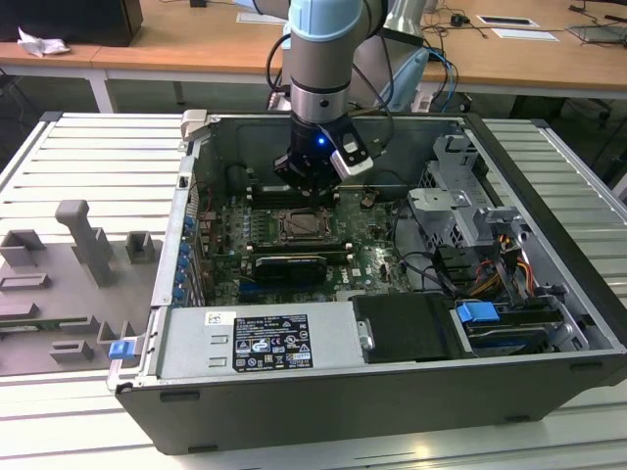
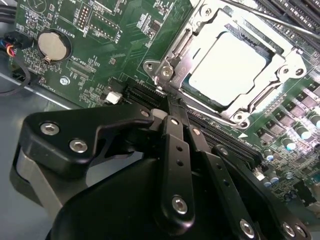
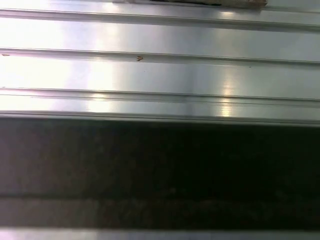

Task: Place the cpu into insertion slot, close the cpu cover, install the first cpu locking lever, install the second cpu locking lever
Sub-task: 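Install the first cpu locking lever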

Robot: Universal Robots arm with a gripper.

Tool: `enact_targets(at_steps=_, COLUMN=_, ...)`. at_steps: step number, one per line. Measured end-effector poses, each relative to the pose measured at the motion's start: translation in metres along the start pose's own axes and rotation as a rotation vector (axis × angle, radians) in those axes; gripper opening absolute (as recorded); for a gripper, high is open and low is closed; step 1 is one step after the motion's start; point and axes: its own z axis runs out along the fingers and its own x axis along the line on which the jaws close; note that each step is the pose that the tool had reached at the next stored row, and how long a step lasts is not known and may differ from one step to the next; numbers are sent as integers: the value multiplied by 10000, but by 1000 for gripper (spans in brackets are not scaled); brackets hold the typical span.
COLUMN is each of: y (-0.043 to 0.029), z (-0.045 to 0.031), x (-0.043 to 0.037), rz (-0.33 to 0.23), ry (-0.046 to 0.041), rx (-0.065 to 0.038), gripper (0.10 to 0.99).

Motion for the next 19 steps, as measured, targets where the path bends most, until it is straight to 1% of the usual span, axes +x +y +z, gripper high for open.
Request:
enact_targets(at_steps=6, y=-1, z=13, x=0, rz=-2, ry=4, rx=85, gripper=106)
enact_targets(at_steps=11, y=-2, z=26, x=1, rz=-4, ry=5, rx=127, gripper=106)
enact_targets(at_steps=14, y=-3, z=40, x=1, rz=-4, ry=5, rx=128, gripper=106)
enact_targets(at_steps=19, y=-1, z=36, x=0, rz=-4, ry=4, rx=121, gripper=106)
